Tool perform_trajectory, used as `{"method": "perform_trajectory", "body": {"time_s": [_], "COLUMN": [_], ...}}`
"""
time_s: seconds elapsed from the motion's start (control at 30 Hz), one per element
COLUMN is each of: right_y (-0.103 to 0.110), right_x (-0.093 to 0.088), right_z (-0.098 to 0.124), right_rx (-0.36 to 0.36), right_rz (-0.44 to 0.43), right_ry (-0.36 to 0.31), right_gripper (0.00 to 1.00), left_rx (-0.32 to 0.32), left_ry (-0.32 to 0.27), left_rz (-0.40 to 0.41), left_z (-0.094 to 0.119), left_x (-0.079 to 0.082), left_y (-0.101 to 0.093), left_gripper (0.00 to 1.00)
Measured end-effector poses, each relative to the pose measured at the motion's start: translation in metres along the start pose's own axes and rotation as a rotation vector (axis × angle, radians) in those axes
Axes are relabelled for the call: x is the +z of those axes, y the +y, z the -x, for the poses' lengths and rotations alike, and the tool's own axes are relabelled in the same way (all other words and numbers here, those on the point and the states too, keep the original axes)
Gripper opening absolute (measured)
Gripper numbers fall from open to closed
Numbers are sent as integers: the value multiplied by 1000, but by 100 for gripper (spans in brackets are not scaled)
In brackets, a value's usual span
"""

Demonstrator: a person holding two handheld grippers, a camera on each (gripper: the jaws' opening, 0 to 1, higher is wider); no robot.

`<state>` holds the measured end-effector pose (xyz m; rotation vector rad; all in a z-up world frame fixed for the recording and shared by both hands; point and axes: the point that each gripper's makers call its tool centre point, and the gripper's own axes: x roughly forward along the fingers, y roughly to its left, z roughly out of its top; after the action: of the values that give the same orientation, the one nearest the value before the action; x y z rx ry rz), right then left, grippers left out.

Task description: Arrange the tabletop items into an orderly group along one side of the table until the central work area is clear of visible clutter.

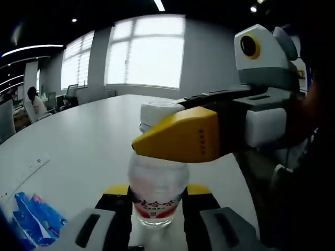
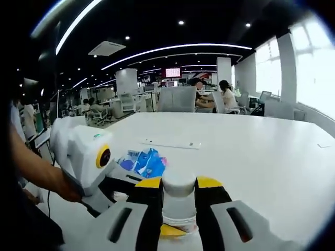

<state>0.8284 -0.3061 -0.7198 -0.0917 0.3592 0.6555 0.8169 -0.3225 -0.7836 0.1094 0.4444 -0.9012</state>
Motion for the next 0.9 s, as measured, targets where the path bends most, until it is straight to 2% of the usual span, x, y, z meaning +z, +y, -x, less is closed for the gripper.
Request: {"method": "perform_trajectory", "body": {"time_s": [0.27, 0.5, 0.67, 0.9], "right_y": [3, 12, 25, 56], "right_x": [26, 50, 66, 88], "right_z": [0, -9, -19, -37], "right_rx": [25, 62, 112, 201], "right_rz": [40, 86, 100, 130], "right_ry": [-26, -41, -52, -76], "right_gripper": [17, 17, 17, 17], "left_rx": [24, 69, 118, 200], "left_ry": [-27, -23, -24, -40], "left_rz": [-4, 6, 13, 43], "left_z": [10, 27, 45, 77], "left_x": [23, 38, 44, 47], "left_y": [7, 23, 38, 63], "left_gripper": [35, 34, 34, 34]}}
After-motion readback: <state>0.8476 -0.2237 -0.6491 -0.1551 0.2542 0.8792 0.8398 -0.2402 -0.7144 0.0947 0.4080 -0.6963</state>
